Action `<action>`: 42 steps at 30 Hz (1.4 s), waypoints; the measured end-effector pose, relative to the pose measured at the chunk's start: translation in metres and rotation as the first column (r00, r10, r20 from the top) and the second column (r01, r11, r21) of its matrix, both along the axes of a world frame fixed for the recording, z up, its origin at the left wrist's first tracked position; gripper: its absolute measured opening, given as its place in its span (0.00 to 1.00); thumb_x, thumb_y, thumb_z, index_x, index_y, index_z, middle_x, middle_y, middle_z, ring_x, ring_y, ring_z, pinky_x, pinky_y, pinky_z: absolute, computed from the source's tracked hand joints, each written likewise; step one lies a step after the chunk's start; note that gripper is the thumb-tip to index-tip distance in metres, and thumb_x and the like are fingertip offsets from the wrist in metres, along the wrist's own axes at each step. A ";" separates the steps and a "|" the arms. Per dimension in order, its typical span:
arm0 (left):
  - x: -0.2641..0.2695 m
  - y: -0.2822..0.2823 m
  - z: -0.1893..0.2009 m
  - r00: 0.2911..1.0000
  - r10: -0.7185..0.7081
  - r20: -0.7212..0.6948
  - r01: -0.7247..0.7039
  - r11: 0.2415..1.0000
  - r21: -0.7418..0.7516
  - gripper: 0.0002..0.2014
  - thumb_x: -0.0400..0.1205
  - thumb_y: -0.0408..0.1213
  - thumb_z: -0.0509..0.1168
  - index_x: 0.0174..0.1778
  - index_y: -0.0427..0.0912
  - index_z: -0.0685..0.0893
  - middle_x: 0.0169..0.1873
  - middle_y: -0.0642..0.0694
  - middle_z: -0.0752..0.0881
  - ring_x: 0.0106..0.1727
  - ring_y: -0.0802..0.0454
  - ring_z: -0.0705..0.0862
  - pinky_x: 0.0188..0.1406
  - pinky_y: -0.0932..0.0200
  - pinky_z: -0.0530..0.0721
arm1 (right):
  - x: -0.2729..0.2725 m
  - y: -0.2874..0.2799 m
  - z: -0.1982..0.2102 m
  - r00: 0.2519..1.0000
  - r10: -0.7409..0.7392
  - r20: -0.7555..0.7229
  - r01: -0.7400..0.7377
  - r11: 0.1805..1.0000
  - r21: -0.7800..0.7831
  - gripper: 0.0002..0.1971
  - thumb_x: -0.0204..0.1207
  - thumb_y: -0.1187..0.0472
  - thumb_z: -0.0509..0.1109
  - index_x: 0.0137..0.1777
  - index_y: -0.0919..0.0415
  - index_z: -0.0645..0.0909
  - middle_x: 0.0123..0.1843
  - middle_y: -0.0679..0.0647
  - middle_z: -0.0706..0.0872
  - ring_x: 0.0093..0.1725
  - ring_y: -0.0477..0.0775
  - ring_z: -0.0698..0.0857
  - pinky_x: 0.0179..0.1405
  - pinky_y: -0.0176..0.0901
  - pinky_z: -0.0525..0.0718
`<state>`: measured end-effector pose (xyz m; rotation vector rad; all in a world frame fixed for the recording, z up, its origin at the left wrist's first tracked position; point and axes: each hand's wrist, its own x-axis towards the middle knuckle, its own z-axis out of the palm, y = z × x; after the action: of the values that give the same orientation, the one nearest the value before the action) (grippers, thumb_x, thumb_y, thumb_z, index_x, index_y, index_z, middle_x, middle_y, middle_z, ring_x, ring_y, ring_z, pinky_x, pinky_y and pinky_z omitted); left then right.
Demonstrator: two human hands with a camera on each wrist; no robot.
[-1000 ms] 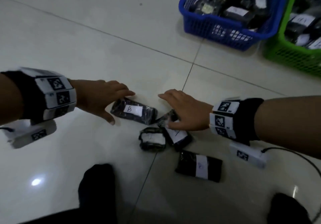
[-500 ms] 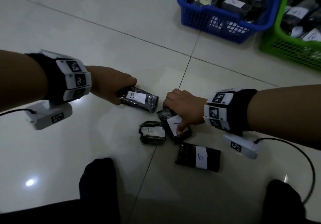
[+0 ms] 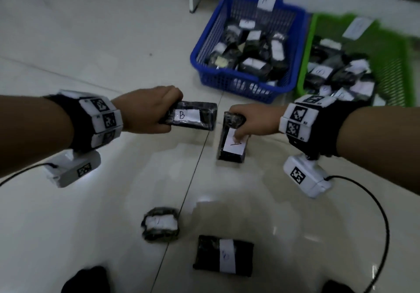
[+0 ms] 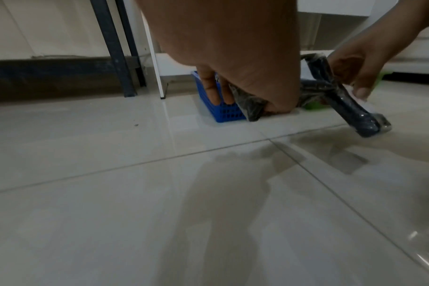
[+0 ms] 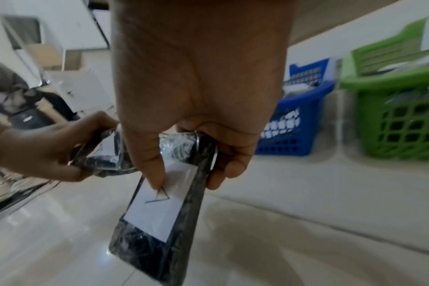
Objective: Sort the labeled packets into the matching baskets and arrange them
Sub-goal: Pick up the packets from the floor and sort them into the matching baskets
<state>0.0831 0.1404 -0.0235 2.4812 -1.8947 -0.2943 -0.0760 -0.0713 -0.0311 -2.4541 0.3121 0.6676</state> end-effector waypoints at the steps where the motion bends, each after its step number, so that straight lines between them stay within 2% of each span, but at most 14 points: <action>1: -0.001 -0.009 0.002 1.000 0.007 0.010 -0.006 0.999 -0.049 0.23 0.70 0.37 0.73 0.56 0.37 0.72 0.44 0.49 0.73 0.39 0.50 0.69 0.36 0.59 0.68 | -0.002 -0.011 0.007 0.997 -0.068 0.025 0.068 0.997 0.024 0.13 0.71 0.57 0.74 0.41 0.48 0.69 0.39 0.47 0.75 0.38 0.51 0.75 0.30 0.38 0.70; 3: 0.000 -0.031 0.007 0.999 0.011 0.032 -0.006 0.991 -0.136 0.23 0.69 0.36 0.73 0.56 0.37 0.72 0.45 0.43 0.78 0.38 0.50 0.70 0.35 0.58 0.69 | -0.006 -0.037 0.022 0.978 -0.192 0.077 0.189 0.981 0.047 0.08 0.73 0.58 0.72 0.47 0.53 0.74 0.42 0.50 0.78 0.35 0.48 0.76 0.28 0.36 0.72; 5: 0.002 -0.055 0.010 0.999 0.030 0.041 -0.021 0.980 -0.199 0.23 0.69 0.37 0.73 0.56 0.37 0.72 0.48 0.41 0.79 0.39 0.50 0.70 0.35 0.58 0.70 | -0.013 -0.063 0.036 0.947 -0.288 0.145 0.283 0.958 0.051 0.12 0.74 0.59 0.71 0.54 0.60 0.76 0.46 0.54 0.80 0.38 0.50 0.78 0.31 0.38 0.75; 9: -0.002 -0.100 0.010 0.997 0.077 0.005 -0.073 0.959 -0.275 0.23 0.70 0.41 0.71 0.57 0.40 0.71 0.52 0.42 0.78 0.47 0.44 0.78 0.39 0.55 0.76 | -0.034 -0.108 0.051 0.840 -0.468 0.274 0.469 0.881 0.068 0.13 0.73 0.60 0.71 0.56 0.63 0.78 0.50 0.60 0.82 0.43 0.57 0.81 0.39 0.44 0.78; 11: -0.007 -0.125 0.010 0.997 0.070 -0.014 -0.071 0.946 -0.317 0.24 0.71 0.43 0.71 0.58 0.41 0.71 0.53 0.43 0.77 0.49 0.44 0.78 0.39 0.56 0.75 | -0.045 -0.129 0.055 0.750 -0.567 0.340 0.571 0.815 0.100 0.12 0.72 0.61 0.71 0.53 0.64 0.77 0.46 0.60 0.82 0.37 0.54 0.80 0.33 0.42 0.76; 14: -0.017 -0.160 0.011 0.994 0.090 -0.069 -0.110 0.912 -0.396 0.25 0.71 0.43 0.73 0.60 0.40 0.72 0.54 0.43 0.77 0.51 0.45 0.78 0.41 0.57 0.71 | -0.060 -0.158 0.059 0.571 -0.689 0.447 0.715 0.684 0.141 0.10 0.72 0.61 0.71 0.52 0.59 0.77 0.46 0.57 0.83 0.43 0.57 0.80 0.41 0.43 0.75; 18: -0.032 -0.205 0.011 0.965 0.144 -0.218 -0.237 0.832 -0.502 0.25 0.71 0.43 0.73 0.60 0.42 0.71 0.54 0.45 0.77 0.53 0.47 0.78 0.48 0.53 0.79 | -0.079 -0.198 0.062 0.279 -0.782 0.558 0.845 0.476 0.245 0.08 0.68 0.62 0.71 0.47 0.58 0.79 0.39 0.55 0.82 0.42 0.60 0.83 0.42 0.51 0.83; 20: -0.042 -0.225 0.009 0.955 0.137 -0.261 -0.258 0.817 -0.515 0.26 0.71 0.43 0.73 0.61 0.43 0.72 0.55 0.44 0.77 0.55 0.46 0.78 0.51 0.52 0.80 | -0.090 -0.215 0.060 0.181 -0.786 0.591 0.890 0.387 0.242 0.12 0.68 0.59 0.71 0.52 0.57 0.80 0.43 0.54 0.82 0.45 0.58 0.82 0.44 0.45 0.79; 22: -0.056 -0.242 0.005 0.950 0.101 -0.294 -0.245 0.825 -0.509 0.26 0.71 0.42 0.73 0.62 0.43 0.71 0.56 0.44 0.77 0.56 0.45 0.78 0.52 0.49 0.81 | -0.102 -0.227 0.057 0.144 -0.779 0.610 0.917 0.337 0.214 0.15 0.69 0.58 0.71 0.55 0.59 0.80 0.46 0.53 0.82 0.47 0.57 0.81 0.47 0.41 0.73; 27: -0.087 -0.276 -0.012 0.952 -0.102 -0.288 -0.022 0.917 -0.398 0.28 0.71 0.44 0.74 0.65 0.46 0.73 0.57 0.47 0.76 0.58 0.47 0.78 0.55 0.52 0.79 | -0.126 -0.243 0.044 0.100 -0.763 0.638 0.939 0.284 0.193 0.17 0.70 0.56 0.70 0.58 0.60 0.78 0.49 0.56 0.84 0.50 0.59 0.82 0.49 0.43 0.76; 31: -0.106 -0.294 -0.025 0.950 -0.229 -0.214 0.187 0.962 -0.199 0.35 0.71 0.65 0.67 0.69 0.48 0.70 0.58 0.47 0.75 0.58 0.50 0.75 0.59 0.51 0.76 | -0.137 -0.249 0.039 0.078 -0.760 0.645 0.945 0.263 0.195 0.17 0.70 0.56 0.70 0.58 0.61 0.77 0.47 0.54 0.82 0.46 0.56 0.80 0.46 0.40 0.73; 33: -0.115 -0.302 -0.026 0.962 -0.216 -0.166 0.187 0.967 -0.171 0.32 0.76 0.66 0.59 0.70 0.48 0.69 0.56 0.46 0.74 0.58 0.49 0.73 0.61 0.51 0.72 | -0.140 -0.250 0.038 0.072 -0.766 0.639 0.945 0.256 0.202 0.17 0.71 0.57 0.70 0.58 0.61 0.77 0.46 0.53 0.81 0.45 0.55 0.78 0.45 0.39 0.71; 36: -0.122 -0.310 -0.029 0.979 -0.200 -0.031 0.191 0.965 -0.179 0.22 0.85 0.55 0.51 0.70 0.48 0.67 0.60 0.44 0.72 0.62 0.46 0.72 0.63 0.50 0.68 | -0.140 -0.249 0.037 0.071 -0.775 0.628 0.934 0.273 0.231 0.17 0.71 0.58 0.70 0.59 0.61 0.76 0.47 0.53 0.81 0.45 0.54 0.79 0.45 0.40 0.73; 42: -0.124 -0.316 -0.042 0.999 -0.041 -0.020 0.039 0.993 -0.111 0.19 0.84 0.50 0.57 0.70 0.50 0.71 0.65 0.48 0.72 0.67 0.46 0.69 0.66 0.45 0.65 | -0.125 -0.243 0.038 0.065 -0.771 0.634 0.906 0.312 0.286 0.18 0.71 0.58 0.70 0.60 0.61 0.76 0.47 0.53 0.82 0.45 0.56 0.80 0.44 0.41 0.73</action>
<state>-0.0408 -0.1751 -0.0651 2.3625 -1.8994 -0.2101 -0.2014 -0.3139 0.0070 -1.8880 1.4155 -0.8699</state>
